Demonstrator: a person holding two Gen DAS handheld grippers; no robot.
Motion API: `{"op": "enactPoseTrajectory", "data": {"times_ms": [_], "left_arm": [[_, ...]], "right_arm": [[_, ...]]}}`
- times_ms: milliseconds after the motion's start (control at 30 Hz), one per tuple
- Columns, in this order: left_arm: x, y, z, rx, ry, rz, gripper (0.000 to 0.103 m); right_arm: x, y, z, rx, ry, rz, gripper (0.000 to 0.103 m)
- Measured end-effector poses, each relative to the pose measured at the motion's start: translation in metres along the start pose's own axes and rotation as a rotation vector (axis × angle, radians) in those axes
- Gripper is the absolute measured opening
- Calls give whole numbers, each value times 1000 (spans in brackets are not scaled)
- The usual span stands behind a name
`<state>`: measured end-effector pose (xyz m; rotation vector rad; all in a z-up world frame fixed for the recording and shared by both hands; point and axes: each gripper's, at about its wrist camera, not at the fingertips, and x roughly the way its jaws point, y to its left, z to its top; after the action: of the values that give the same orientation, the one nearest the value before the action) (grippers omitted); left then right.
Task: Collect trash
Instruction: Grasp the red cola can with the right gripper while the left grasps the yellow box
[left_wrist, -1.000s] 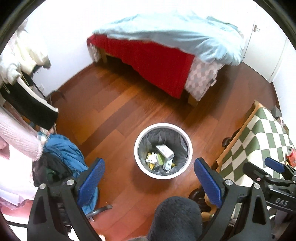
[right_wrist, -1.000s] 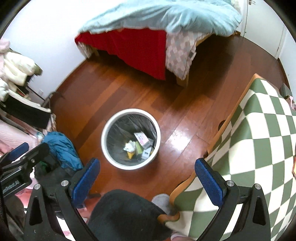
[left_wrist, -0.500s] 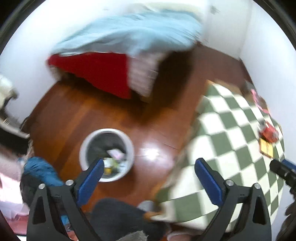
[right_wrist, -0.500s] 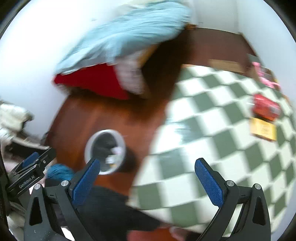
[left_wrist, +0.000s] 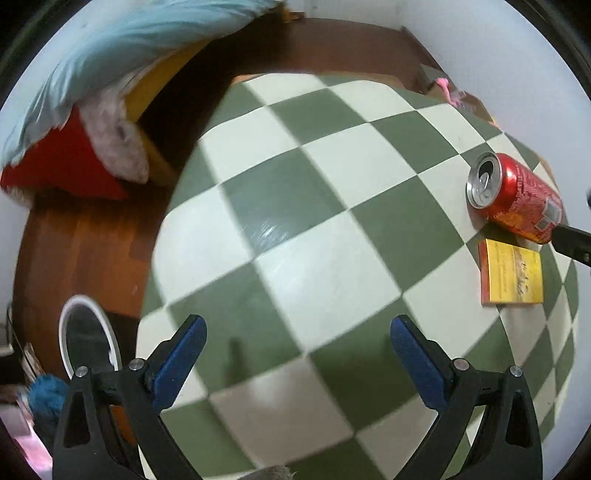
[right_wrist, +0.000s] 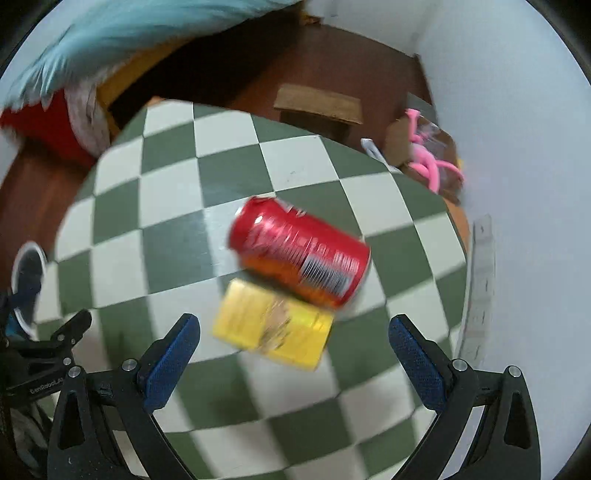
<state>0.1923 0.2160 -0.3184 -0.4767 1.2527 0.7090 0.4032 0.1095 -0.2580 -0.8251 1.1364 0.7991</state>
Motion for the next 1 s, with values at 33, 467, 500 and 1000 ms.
{"op": "enactPoseTrajectory", "data": {"times_ms": [33, 467, 500, 1000], "left_arm": [[2, -3, 3, 13, -4, 5, 102], [18, -18, 25, 102, -40, 34, 102], [19, -19, 26, 102, -39, 38, 102], [-13, -73, 28, 387, -130, -36, 102]], "right_arm": [[7, -1, 6, -46, 2, -15, 103], [85, 27, 60, -380, 132, 14, 102], [90, 26, 61, -374, 146, 28, 94], [72, -81, 11, 262, 150, 151, 81]]}}
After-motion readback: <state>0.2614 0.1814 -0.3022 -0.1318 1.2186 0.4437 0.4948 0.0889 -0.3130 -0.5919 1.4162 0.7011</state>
